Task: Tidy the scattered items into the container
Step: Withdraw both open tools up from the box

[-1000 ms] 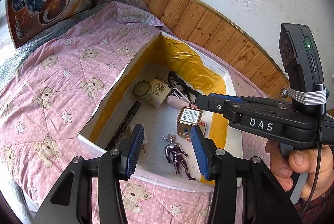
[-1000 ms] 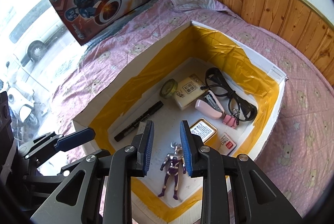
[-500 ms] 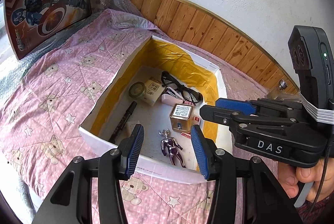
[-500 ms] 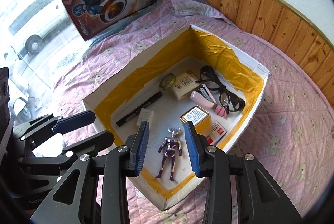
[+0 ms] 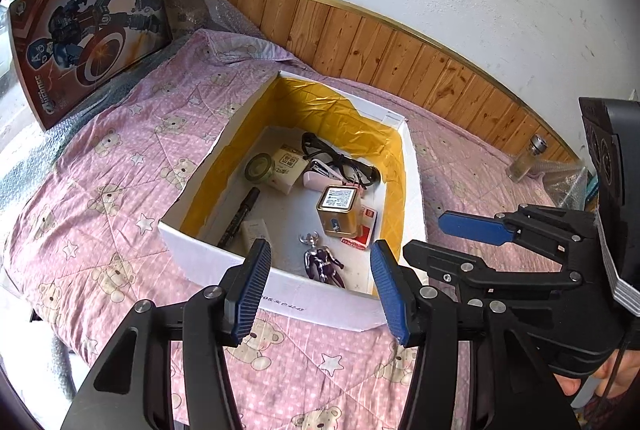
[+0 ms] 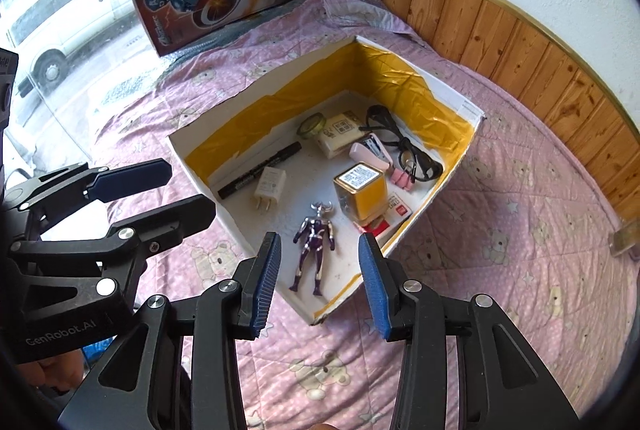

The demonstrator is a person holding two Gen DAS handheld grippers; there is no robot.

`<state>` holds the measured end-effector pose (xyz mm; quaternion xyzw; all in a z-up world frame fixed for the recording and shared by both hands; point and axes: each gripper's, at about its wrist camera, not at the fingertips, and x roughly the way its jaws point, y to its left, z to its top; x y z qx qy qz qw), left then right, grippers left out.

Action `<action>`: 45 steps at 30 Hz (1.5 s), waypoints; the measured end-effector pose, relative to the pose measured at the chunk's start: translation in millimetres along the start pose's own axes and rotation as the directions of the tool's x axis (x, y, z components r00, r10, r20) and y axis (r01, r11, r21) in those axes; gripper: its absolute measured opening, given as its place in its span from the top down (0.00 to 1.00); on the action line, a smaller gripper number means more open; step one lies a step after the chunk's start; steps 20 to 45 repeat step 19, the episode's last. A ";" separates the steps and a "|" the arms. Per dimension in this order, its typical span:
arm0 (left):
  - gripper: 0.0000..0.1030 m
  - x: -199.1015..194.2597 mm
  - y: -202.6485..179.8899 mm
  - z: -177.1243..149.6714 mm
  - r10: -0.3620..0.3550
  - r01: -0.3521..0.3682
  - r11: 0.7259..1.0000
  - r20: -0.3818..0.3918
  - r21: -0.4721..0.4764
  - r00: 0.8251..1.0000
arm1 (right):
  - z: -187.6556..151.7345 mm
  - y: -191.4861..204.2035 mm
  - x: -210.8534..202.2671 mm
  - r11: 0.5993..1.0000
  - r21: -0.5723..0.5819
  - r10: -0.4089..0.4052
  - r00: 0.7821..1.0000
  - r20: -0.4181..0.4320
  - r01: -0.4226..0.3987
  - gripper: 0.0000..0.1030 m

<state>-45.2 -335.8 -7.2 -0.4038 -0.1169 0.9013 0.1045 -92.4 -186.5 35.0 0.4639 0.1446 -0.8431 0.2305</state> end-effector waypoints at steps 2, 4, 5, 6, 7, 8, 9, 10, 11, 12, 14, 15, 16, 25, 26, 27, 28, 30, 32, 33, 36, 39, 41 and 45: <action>0.48 -3.8 -1.9 -2.4 0.003 -0.003 1.000 0.003 0.005 1.000 | -6.3 1.6 -2.6 1.000 0.006 0.003 1.000 -0.004 -0.003 0.58; 0.47 -7.1 -4.4 -5.5 0.004 -0.004 1.000 0.004 0.011 1.000 | -11.8 3.4 -5.7 1.000 0.011 0.000 1.000 -0.006 0.000 0.58; 0.46 -9.0 -5.6 -7.1 0.008 -0.008 1.000 0.005 0.015 1.000 | -14.2 4.3 -7.3 1.000 0.013 -0.004 1.000 -0.007 0.004 0.58; 0.46 -11.0 -6.6 -8.7 0.008 -0.008 1.000 0.007 0.017 1.000 | -15.9 5.1 -9.0 1.000 0.016 -0.005 1.000 -0.008 0.005 0.58; 0.46 -13.1 -7.9 -10.5 0.007 -0.008 1.000 0.007 0.019 1.000 | -17.5 5.6 -10.6 1.000 0.018 -0.003 1.000 -0.008 0.003 0.58; 0.46 -15.1 -9.0 -11.8 0.009 -0.009 1.000 0.009 0.021 1.000 | -19.0 5.7 -12.2 1.000 0.024 0.004 1.000 -0.007 -0.004 0.58; 0.46 -17.5 -9.5 -13.2 0.009 -0.010 1.000 0.012 0.021 1.000 | -20.7 5.9 -13.7 0.999 0.032 0.013 1.000 -0.005 -0.013 0.58; 0.46 -19.9 -10.1 -14.4 0.009 -0.009 1.000 0.016 0.022 1.000 | -22.3 6.4 -15.1 0.999 0.037 0.023 1.000 -0.002 -0.023 0.58; 0.46 -22.0 -11.0 -15.0 0.011 -0.011 1.000 0.018 0.024 1.000 | -23.5 7.2 -16.2 0.999 0.042 0.034 0.999 0.003 -0.034 0.58; 0.46 -24.0 -11.4 -15.7 0.013 -0.014 1.000 0.020 0.024 1.000 | -24.9 7.8 -17.7 0.998 0.047 0.036 0.999 0.009 -0.036 0.58; 0.46 -28.6 -12.8 -17.9 0.013 -0.013 1.000 0.027 0.027 1.000 | -26.5 8.8 -20.9 0.999 0.048 0.018 1.000 0.024 -0.019 0.58; 0.46 -30.4 -14.0 -18.8 0.014 -0.015 0.999 0.029 0.031 0.999 | -27.1 8.6 -22.2 0.999 0.050 0.012 1.000 0.026 -0.013 0.58; 0.46 -32.2 -15.1 -19.6 0.013 -0.014 0.999 0.031 0.034 0.999 | -27.4 8.7 -23.3 0.999 0.052 0.008 1.000 0.026 -0.010 0.58; 0.46 -36.1 -17.5 -22.1 0.012 -0.013 0.999 0.035 0.039 0.999 | -28.0 10.2 -25.3 0.999 0.051 -0.002 1.000 0.021 0.001 0.58; 0.46 -36.1 -17.5 -22.1 0.012 -0.013 0.999 0.035 0.039 0.999 | -28.0 10.2 -25.3 0.999 0.051 -0.002 1.000 0.021 0.001 0.58; 0.46 -36.1 -17.5 -22.1 0.012 -0.013 0.999 0.035 0.039 0.999 | -28.0 10.2 -25.3 0.999 0.051 -0.002 1.000 0.021 0.001 0.58; 0.46 -36.1 -17.5 -22.1 0.012 -0.013 0.999 0.035 0.039 0.999 | -28.0 10.2 -25.3 0.999 0.051 -0.002 1.000 0.021 0.001 0.58; 0.46 -36.1 -17.5 -22.1 0.012 -0.013 0.999 0.035 0.039 0.999 | -28.0 10.2 -25.3 0.999 0.051 -0.002 1.000 0.021 0.001 0.58; 0.46 -36.1 -17.5 -22.1 0.012 -0.013 0.999 0.035 0.039 0.999 | -28.0 10.2 -25.3 0.999 0.051 -0.002 1.000 0.021 0.001 0.58; 0.46 -36.1 -17.5 -22.1 0.012 -0.013 0.999 0.035 0.039 0.999 | -28.0 10.2 -25.3 0.999 0.051 -0.002 1.000 0.021 0.001 0.58; 0.46 -36.1 -17.5 -22.1 0.012 -0.013 0.999 0.035 0.039 0.999 | -28.0 10.2 -25.3 0.999 0.051 -0.002 1.000 0.021 0.001 0.58; 0.46 -36.1 -17.5 -22.1 0.012 -0.013 0.999 0.035 0.039 0.999 | -28.0 10.2 -25.3 0.999 0.051 -0.002 1.000 0.021 0.001 0.58; 0.46 -36.1 -17.5 -22.1 0.012 -0.013 0.999 0.035 0.039 0.999 | -28.0 10.2 -25.3 0.999 0.051 -0.002 1.000 0.021 0.001 0.58; 0.46 -36.1 -17.5 -22.1 0.012 -0.013 0.999 0.035 0.039 0.999 | -28.0 10.2 -25.3 0.999 0.051 -0.002 1.000 0.021 0.001 0.58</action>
